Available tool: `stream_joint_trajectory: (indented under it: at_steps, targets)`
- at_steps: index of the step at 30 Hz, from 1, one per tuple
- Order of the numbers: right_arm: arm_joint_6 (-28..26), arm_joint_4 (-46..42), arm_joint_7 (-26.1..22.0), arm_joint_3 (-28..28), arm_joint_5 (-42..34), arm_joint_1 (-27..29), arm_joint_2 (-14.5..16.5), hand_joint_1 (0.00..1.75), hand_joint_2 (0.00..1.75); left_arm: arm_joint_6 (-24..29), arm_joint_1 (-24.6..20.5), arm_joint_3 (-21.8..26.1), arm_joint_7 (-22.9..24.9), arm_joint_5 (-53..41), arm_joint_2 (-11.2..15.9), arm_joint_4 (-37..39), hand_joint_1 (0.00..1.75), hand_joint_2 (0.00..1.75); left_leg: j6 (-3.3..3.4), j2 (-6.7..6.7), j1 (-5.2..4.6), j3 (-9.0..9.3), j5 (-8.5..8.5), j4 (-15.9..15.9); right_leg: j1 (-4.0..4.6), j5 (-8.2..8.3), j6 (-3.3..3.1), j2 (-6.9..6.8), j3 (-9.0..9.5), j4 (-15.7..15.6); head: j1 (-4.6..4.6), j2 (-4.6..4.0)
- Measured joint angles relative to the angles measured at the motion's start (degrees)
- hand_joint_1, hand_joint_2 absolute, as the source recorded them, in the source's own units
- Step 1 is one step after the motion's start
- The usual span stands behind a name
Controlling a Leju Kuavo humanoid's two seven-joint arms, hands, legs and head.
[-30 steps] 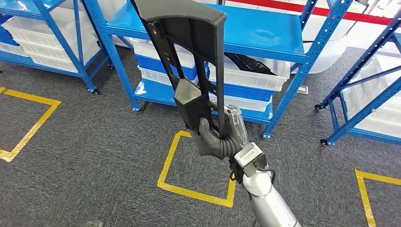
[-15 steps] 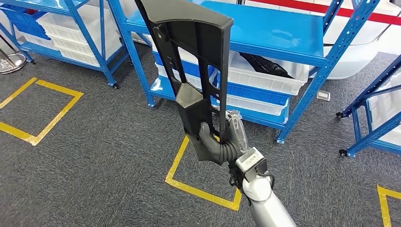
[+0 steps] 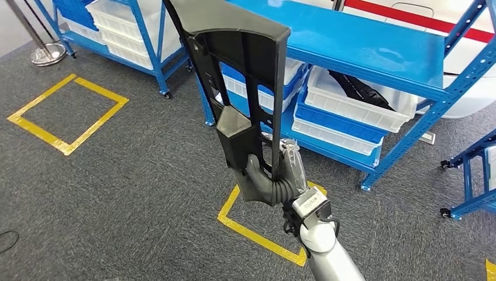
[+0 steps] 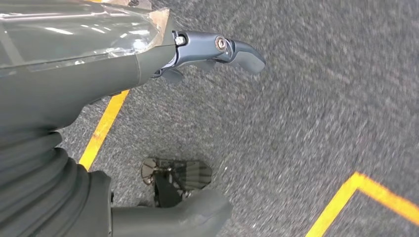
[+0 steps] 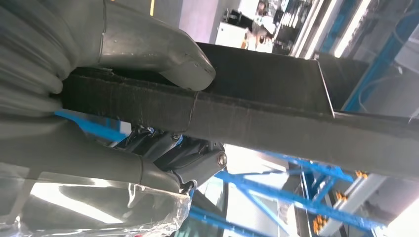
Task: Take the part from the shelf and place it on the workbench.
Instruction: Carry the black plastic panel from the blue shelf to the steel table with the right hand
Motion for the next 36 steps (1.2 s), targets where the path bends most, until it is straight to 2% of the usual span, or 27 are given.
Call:
stream_joint_trajectory:
  at_steps: [2,3,4,6,7,8,9,11,13,15,17,18,19,20,22,23,24,26,27,28,29,31,32,33,34,35,36]
  targets:
    - [0.0,0.0,0.0,0.0,0.0,0.3,-0.2,1.75,1.75,0.0,0.0,0.0,0.0,0.0,0.0,0.0,0.00,1.75,0.13,-1.23,-0.02,-0.22,0.12,0.0,-0.08,-2.35,-0.10,0.65,-3.20,6.7,0.13,0.00]
    - [0.0,0.0,0.0,0.0,0.0,0.4,-0.3,1.75,1.75,0.0,0.0,0.0,0.0,0.0,0.0,0.0,0.00,1.75,0.11,-1.89,-0.03,-0.30,0.17,0.1,-0.11,-2.29,0.21,0.74,-3.58,7.5,0.14,0.00]
    - [0.0,0.0,0.0,0.0,0.0,0.5,-0.4,1.75,1.75,0.1,0.1,0.0,0.1,0.0,-0.1,0.0,0.00,1.75,0.06,-2.54,-0.02,-0.32,0.20,0.1,-0.17,-1.33,0.70,0.85,-2.78,5.9,0.14,0.00]
    - [0.0,0.0,0.0,-0.1,0.0,0.5,-0.5,1.75,1.75,0.7,0.0,0.0,0.2,0.1,-0.4,0.0,0.00,1.75,-0.18,-3.83,-0.06,-0.47,0.20,0.5,-0.53,1.76,1.66,2.17,1.03,-1.8,0.15,0.00]
    - [0.0,0.0,0.0,-0.2,-0.1,0.5,-0.5,1.75,1.75,1.0,-0.1,0.0,0.1,0.3,-0.6,0.0,0.00,1.75,-0.40,-4.42,-0.16,-0.66,0.13,0.8,-0.68,2.92,1.79,2.91,2.63,-5.2,0.12,0.00]
    - [0.0,0.0,-0.1,-0.3,-0.2,0.5,-0.6,1.75,1.75,1.2,-0.1,0.1,-0.1,0.6,-0.7,0.0,0.00,1.75,-0.71,-4.89,-0.23,-0.94,0.11,1.1,-0.77,3.60,1.72,3.47,3.60,-7.3,0.08,0.01]
    - [0.0,0.0,-0.2,-0.3,-0.3,0.5,-0.7,1.75,1.75,1.4,-0.1,0.2,-0.3,0.9,-0.8,0.0,0.00,1.75,-1.06,-5.28,-0.22,-1.24,0.16,1.3,-0.69,3.77,1.43,3.65,3.83,-8.0,0.05,0.01]
    - [0.0,0.0,-0.7,-0.5,-0.6,0.6,-0.8,1.75,1.75,0.6,0.2,0.4,-0.9,1.2,-0.9,0.0,0.00,1.75,-1.74,-5.87,0.06,-1.66,0.33,1.3,-0.69,4.14,0.75,2.81,3.85,-8.1,0.05,0.01]
    - [0.1,0.0,-1.2,-0.6,-0.6,0.7,-0.7,1.75,1.75,-1.8,0.8,0.6,-1.4,1.2,-0.8,0.0,0.00,1.75,-2.29,-4.39,0.19,-2.53,-0.74,2.9,-0.97,4.43,-0.02,1.99,3.99,-8.3,-0.20,0.01]
    - [0.1,0.0,-1.7,-0.6,-0.5,1.1,-0.5,1.75,1.75,-4.3,1.5,0.6,-1.7,1.1,-0.5,0.1,0.00,1.75,-2.84,-1.66,0.28,-5.32,-3.99,8.7,-0.88,4.42,-0.63,1.00,4.07,-8.5,-0.61,0.01]
    - [0.0,0.3,-2.4,-0.4,0.0,1.8,-0.4,1.75,1.75,-6.0,2.0,0.8,-1.1,1.3,0.0,0.1,0.00,1.75,-3.38,-0.49,0.57,-8.85,-6.87,15.8,-0.61,4.28,-0.91,-0.23,4.07,-8.5,-0.74,0.01]
    - [-0.2,0.6,-2.9,-0.1,0.5,2.0,-0.1,1.75,1.75,-6.7,2.4,0.9,-0.4,1.4,0.3,0.2,0.00,1.75,-3.57,-0.29,0.71,-9.60,-7.00,17.2,-0.53,4.22,-0.97,-0.81,4.07,-8.5,-0.75,0.01]
    - [-0.4,1.0,-3.2,0.3,1.0,2.2,0.3,1.75,1.75,-7.2,2.7,1.1,0.3,1.6,0.6,0.2,0.00,1.75,-3.69,-0.09,0.85,-9.29,-6.18,16.6,-0.51,4.16,-1.02,-1.35,4.09,-8.5,-0.76,0.01]
    - [-0.7,1.4,-3.4,0.8,1.4,2.2,0.9,1.75,1.75,-7.6,2.9,1.3,0.9,1.9,1.0,0.2,0.00,1.75,-3.72,0.26,0.95,-7.83,-4.59,13.9,-0.50,4.10,-1.04,-1.78,4.13,-8.4,-0.77,0.01]
    - [-1.3,2.0,-3.5,2.1,2.2,2.2,2.1,1.75,1.75,-7.9,3.0,1.8,2.1,2.3,1.9,0.2,0.00,1.75,-3.52,2.25,0.82,-3.56,-1.48,6.1,-0.24,3.89,-0.85,-2.61,4.29,-8.4,-0.79,0.01]
    - [-1.5,2.4,-3.4,2.8,2.5,2.0,2.5,1.75,1.75,-7.7,3.0,2.0,2.7,2.6,2.3,0.2,0.00,1.75,-3.24,2.94,0.61,-2.12,-0.69,3.4,-0.05,3.76,-0.65,-3.01,4.36,-8.4,-0.69,0.01]
    - [-1.6,2.8,-3.5,3.4,2.6,1.8,2.8,1.75,1.75,-7.5,2.9,2.3,3.2,2.9,2.7,0.2,0.00,1.75,-2.92,3.33,0.34,-1.41,-0.47,1.9,0.14,3.64,-0.41,-3.44,4.44,-8.5,-0.61,0.01]
    - [-1.2,3.8,-3.7,4.9,2.3,1.2,3.0,1.75,1.75,-5.6,2.9,3.3,4.2,4.1,3.1,0.2,0.00,1.75,-2.18,2.25,-0.07,-1.50,-0.48,1.5,0.27,3.48,0.16,-4.40,4.72,-8.7,-0.43,0.01]
    - [-0.7,4.4,-4.1,5.6,1.8,0.9,3.2,1.75,1.75,-3.9,3.0,3.9,4.3,4.9,3.1,0.2,0.00,1.75,-1.78,1.72,-0.01,-1.33,-0.31,1.2,0.28,3.27,0.45,-4.41,4.71,-8.6,-0.41,0.01]
    - [0.0,5.2,-4.5,6.3,1.1,0.3,3.3,1.75,1.75,-1.6,3.1,4.7,4.2,5.8,2.9,0.2,0.00,1.75,-1.39,1.20,0.07,-1.13,-0.10,0.8,0.26,2.68,0.59,-3.75,4.45,-7.8,-0.35,0.01]
    - [0.8,6.0,-4.8,7.1,0.3,-0.5,3.5,1.75,1.75,0.8,3.1,5.6,4.0,6.7,2.7,0.2,0.00,1.75,-1.01,0.73,0.20,-0.91,0.15,0.5,0.25,1.59,0.52,-2.68,3.63,-5.8,-0.27,0.01]
    - [1.9,7.8,-5.2,9.0,-1.2,-1.9,3.8,1.75,1.75,5.1,3.1,7.1,3.3,7.4,1.9,0.2,0.00,1.75,-0.56,-0.30,0.26,-0.80,0.37,0.3,0.06,-1.60,-0.10,-0.31,0.28,1.3,-0.18,0.01]
    - [2.2,8.4,-5.1,9.9,-1.9,-2.2,3.9,1.75,1.75,6.6,3.1,7.7,3.1,7.3,1.6,0.2,0.00,1.75,-0.45,-0.96,0.24,-0.85,0.40,0.3,0.00,-2.90,-0.26,0.19,-1.61,5.1,-0.15,0.01]
    - [2.3,8.8,-4.8,10.5,-2.4,-2.3,4.0,1.75,1.75,7.6,3.2,8.0,3.1,7.1,1.2,0.2,0.00,1.75,-0.43,-1.72,0.22,-0.87,0.40,0.3,-0.03,-3.47,-0.16,0.45,-2.92,7.5,-0.15,0.01]
    - [2.3,8.9,-4.3,11.0,-2.9,-2.3,4.0,1.75,1.75,8.1,3.3,8.2,3.2,6.7,0.8,0.2,0.00,1.75,-0.42,-2.53,0.22,-0.89,0.41,0.4,-0.05,-3.05,0.20,0.63,-3.22,7.7,-0.12,0.01]
    - [2.2,8.8,-3.6,11.3,-3.3,-2.3,4.0,1.75,1.75,8.3,3.4,8.4,3.5,6.0,0.4,0.2,0.00,1.75,-0.45,-3.31,0.22,-0.88,0.40,0.5,-0.08,-1.78,0.71,0.85,-2.42,5.7,-0.13,0.01]
    - [2.0,8.4,-2.9,11.4,-3.6,-2.2,3.7,1.75,1.75,8.1,3.5,8.4,3.7,4.9,0.0,0.2,0.00,1.75,-0.50,-4.07,0.22,-0.91,0.38,0.6,-0.18,0.03,1.25,1.37,-0.76,1.9,-0.12,0.01]
